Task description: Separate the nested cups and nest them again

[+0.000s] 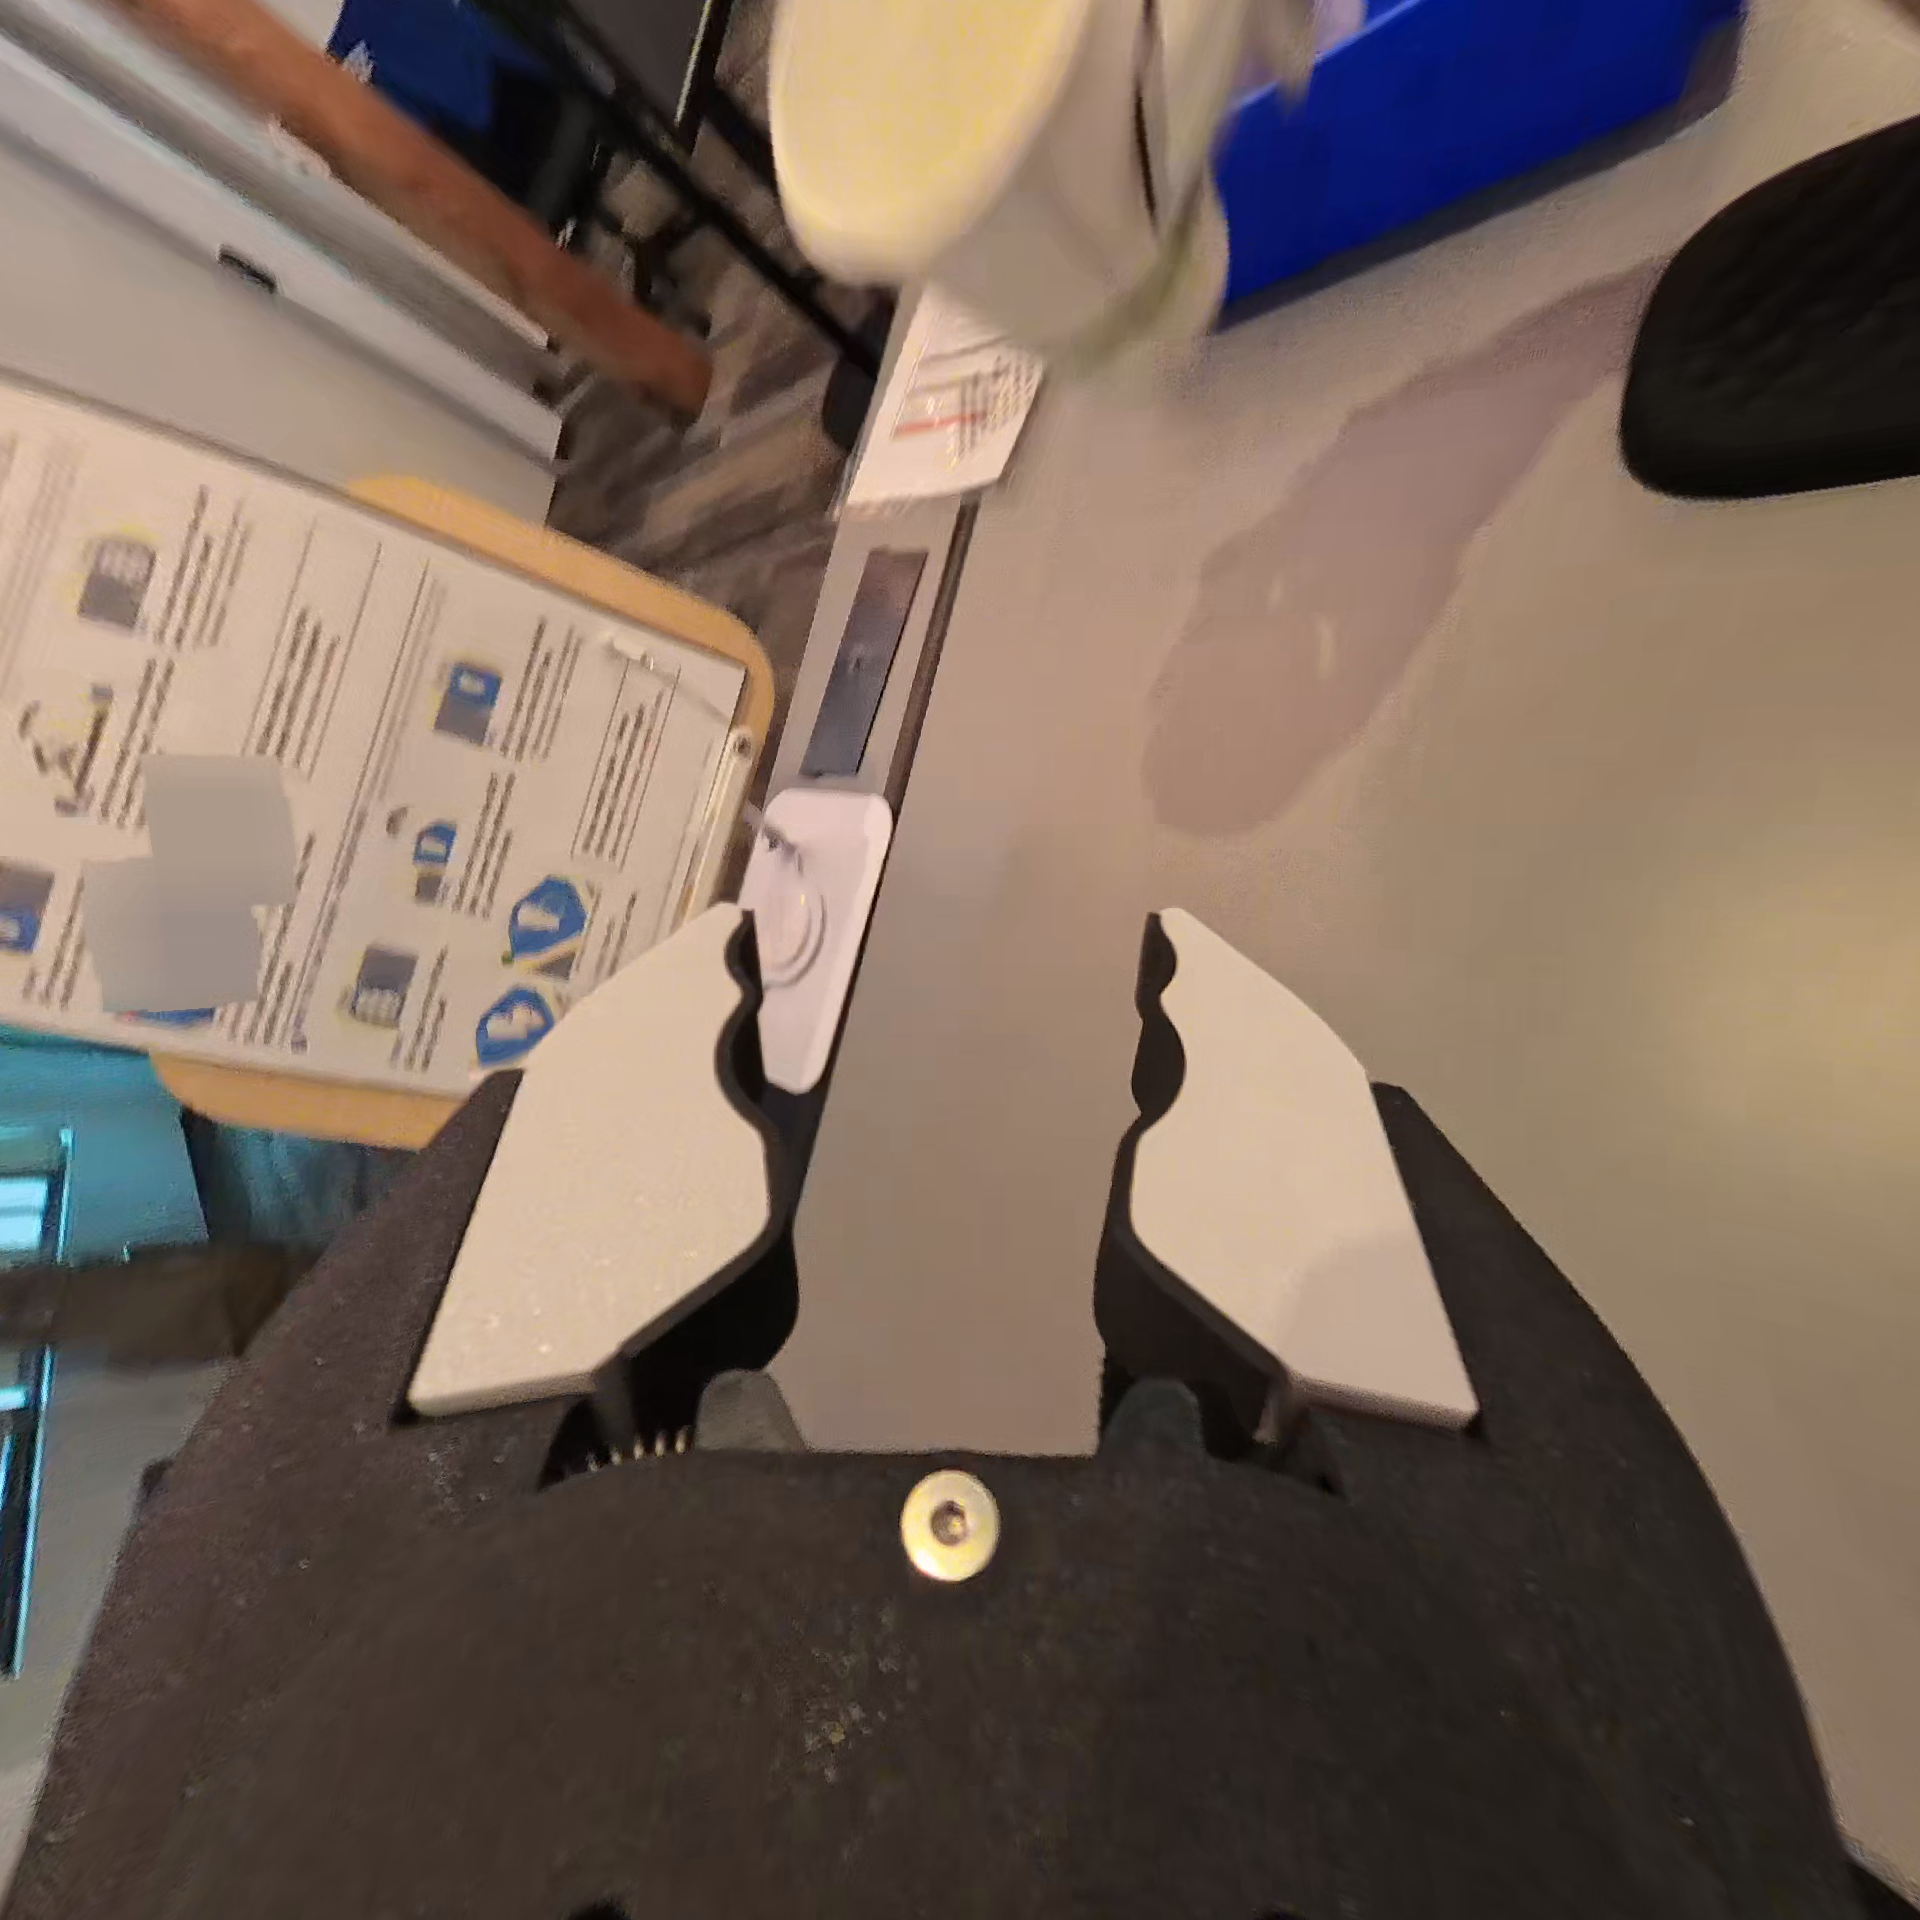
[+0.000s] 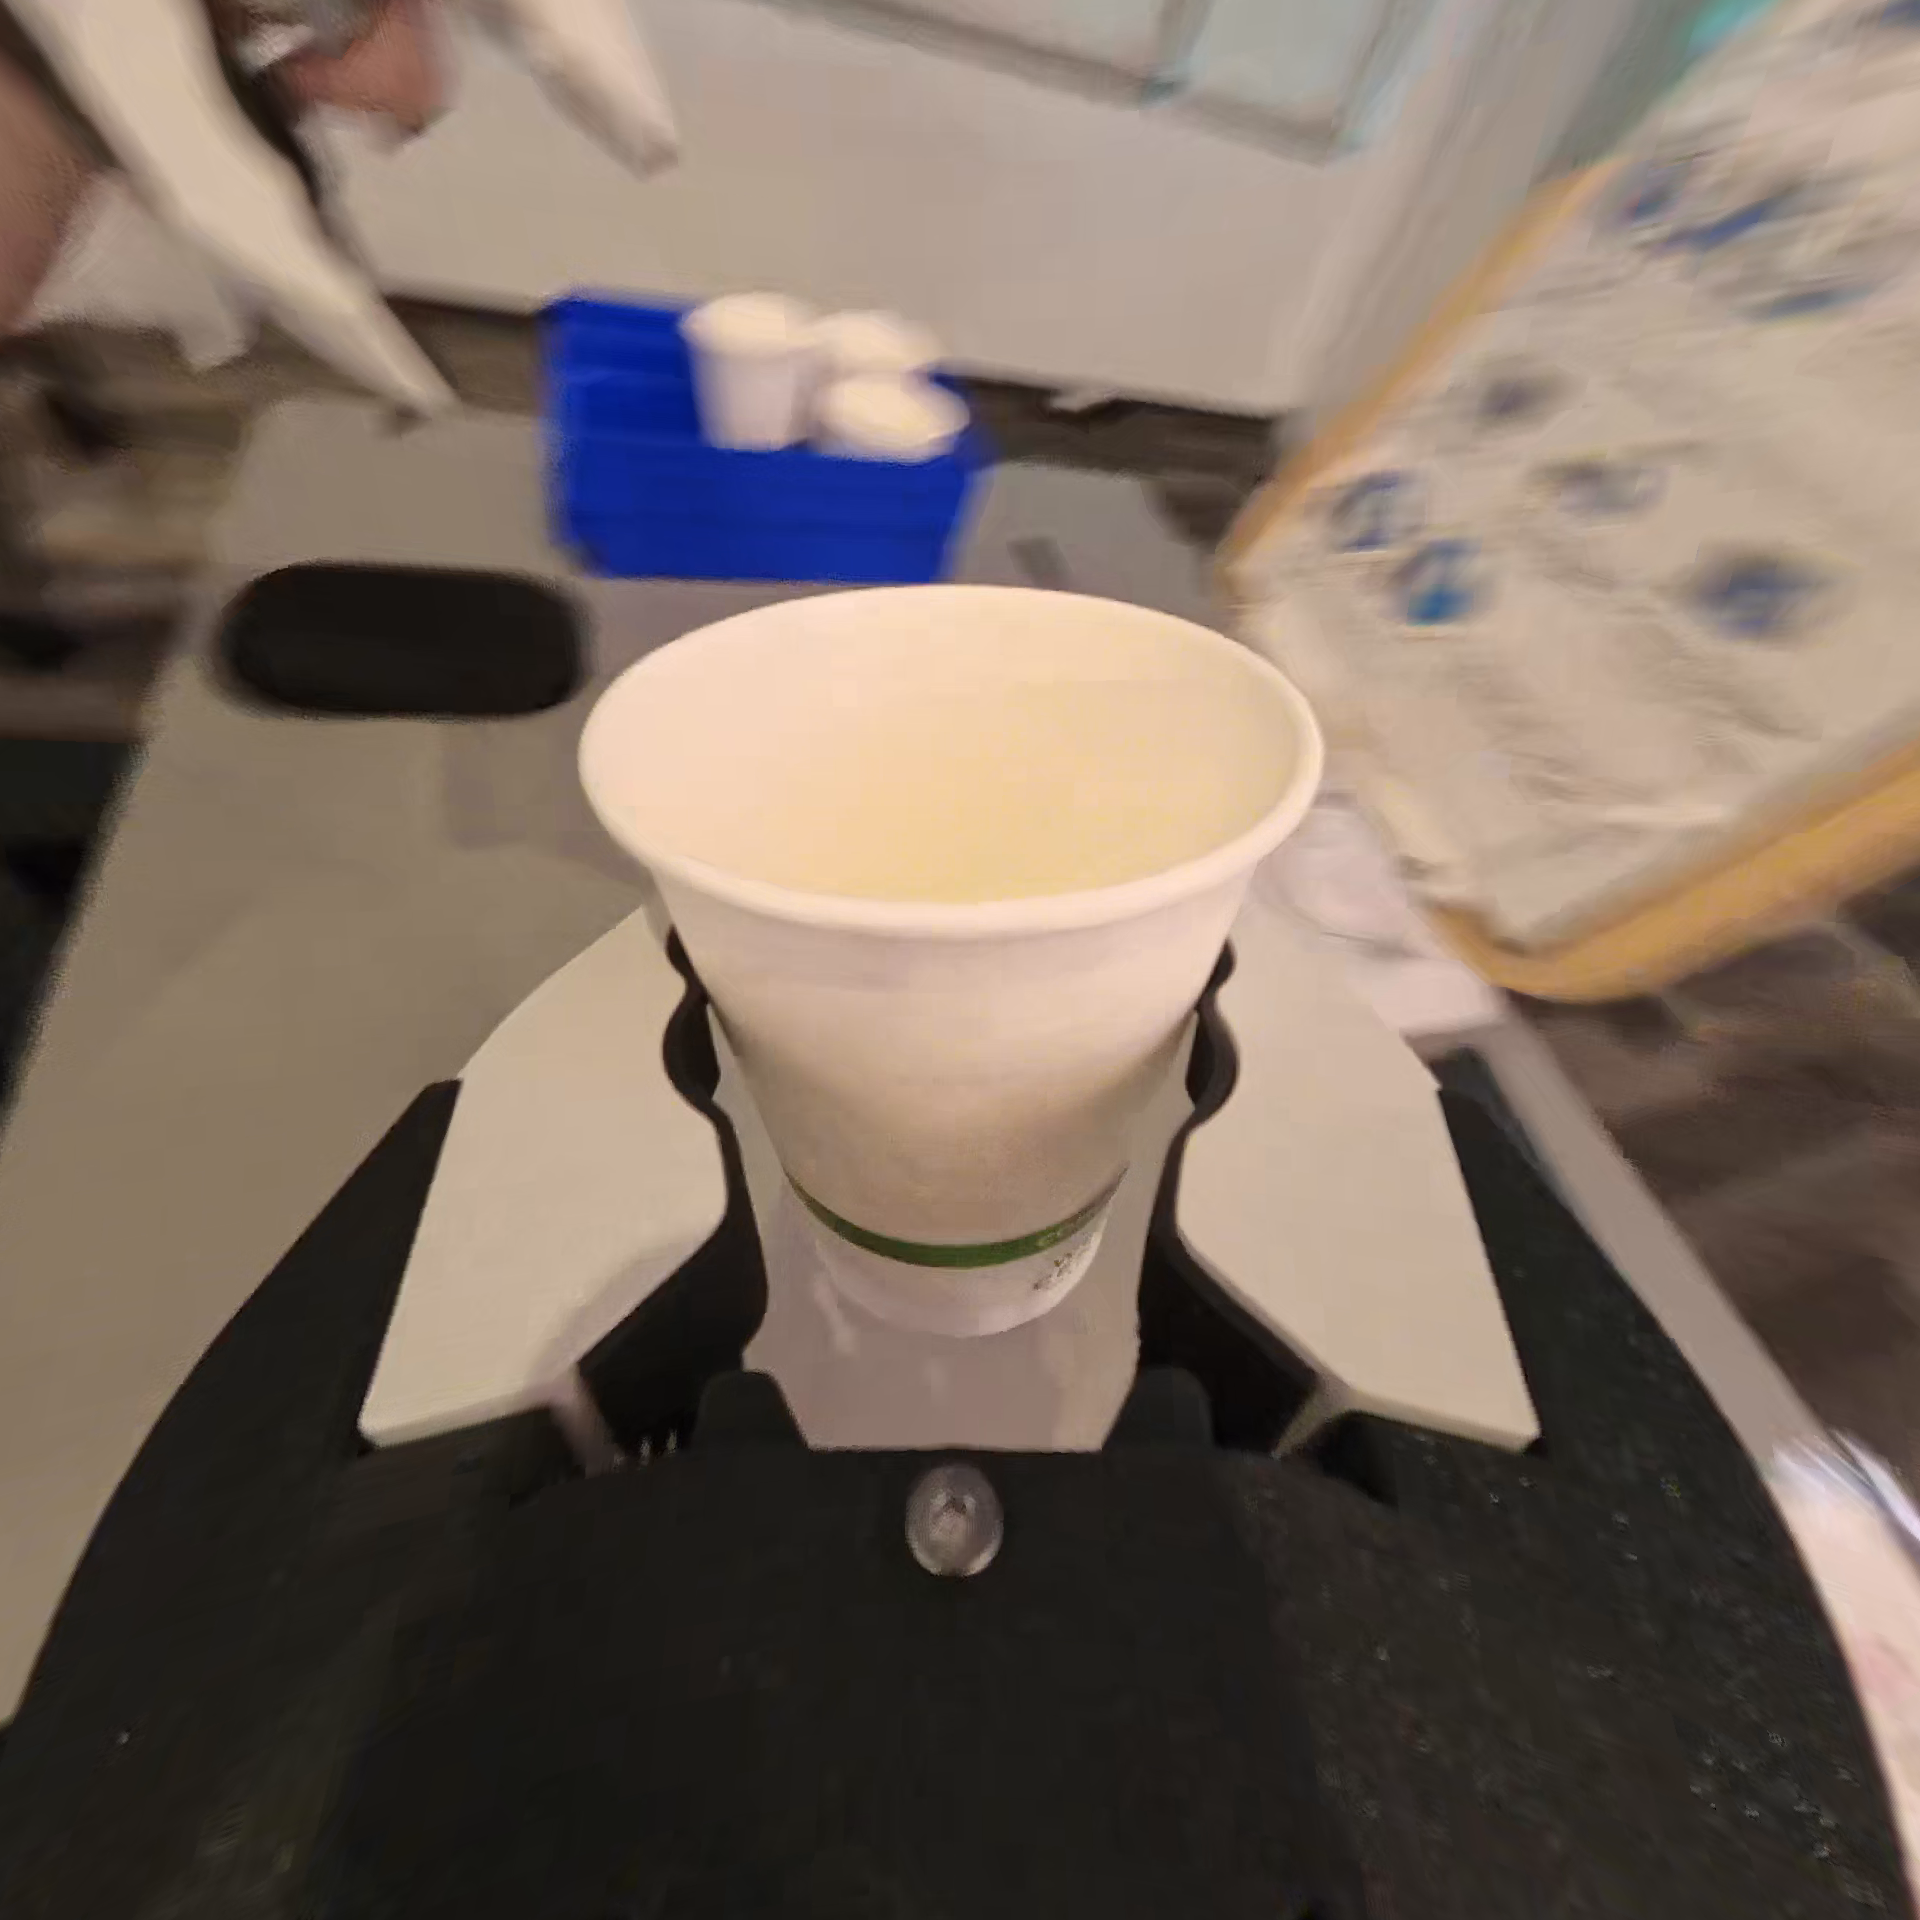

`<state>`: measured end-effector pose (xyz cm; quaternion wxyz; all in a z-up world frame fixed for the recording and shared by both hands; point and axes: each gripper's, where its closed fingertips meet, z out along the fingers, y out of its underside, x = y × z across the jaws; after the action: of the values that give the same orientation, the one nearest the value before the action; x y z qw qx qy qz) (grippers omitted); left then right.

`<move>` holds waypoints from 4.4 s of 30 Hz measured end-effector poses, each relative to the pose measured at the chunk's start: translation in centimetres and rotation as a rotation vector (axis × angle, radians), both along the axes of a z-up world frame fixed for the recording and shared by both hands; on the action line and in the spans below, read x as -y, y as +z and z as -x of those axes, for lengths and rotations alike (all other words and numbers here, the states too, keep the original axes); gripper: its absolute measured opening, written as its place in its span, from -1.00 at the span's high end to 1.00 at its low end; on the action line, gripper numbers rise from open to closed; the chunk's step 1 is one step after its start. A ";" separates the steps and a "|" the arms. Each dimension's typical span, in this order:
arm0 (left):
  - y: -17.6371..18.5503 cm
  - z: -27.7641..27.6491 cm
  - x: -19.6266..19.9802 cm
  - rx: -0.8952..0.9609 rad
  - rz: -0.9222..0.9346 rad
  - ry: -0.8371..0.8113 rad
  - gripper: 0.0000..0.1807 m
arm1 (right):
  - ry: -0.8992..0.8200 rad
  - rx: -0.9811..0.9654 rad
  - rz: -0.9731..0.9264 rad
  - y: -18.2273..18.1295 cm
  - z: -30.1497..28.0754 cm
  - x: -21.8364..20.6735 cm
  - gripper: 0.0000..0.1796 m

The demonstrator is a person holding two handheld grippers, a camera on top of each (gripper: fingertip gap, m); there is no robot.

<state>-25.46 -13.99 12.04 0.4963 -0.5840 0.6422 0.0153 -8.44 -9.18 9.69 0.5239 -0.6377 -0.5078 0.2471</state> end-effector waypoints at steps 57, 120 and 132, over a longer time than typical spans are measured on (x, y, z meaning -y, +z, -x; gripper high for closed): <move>-1.7 9.9 -1.9 0.065 0.074 0.255 0.24 | -1.370 -0.098 -0.426 4.6 -31.5 -3.6 -0.13; -8.9 35.7 -7.0 -0.255 0.472 0.766 1.00 | -0.625 0.007 -0.338 3.3 -6.1 -5.4 0.03; -5.0 7.9 2.0 -0.330 0.454 -0.040 1.00 | 0.226 -0.084 -0.095 -1.0 13.9 5.9 0.08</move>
<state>-33.34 -16.01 7.07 0.2417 -0.6571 0.7127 -0.0436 -22.30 -15.07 8.69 0.5430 -0.5400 -0.5652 0.3066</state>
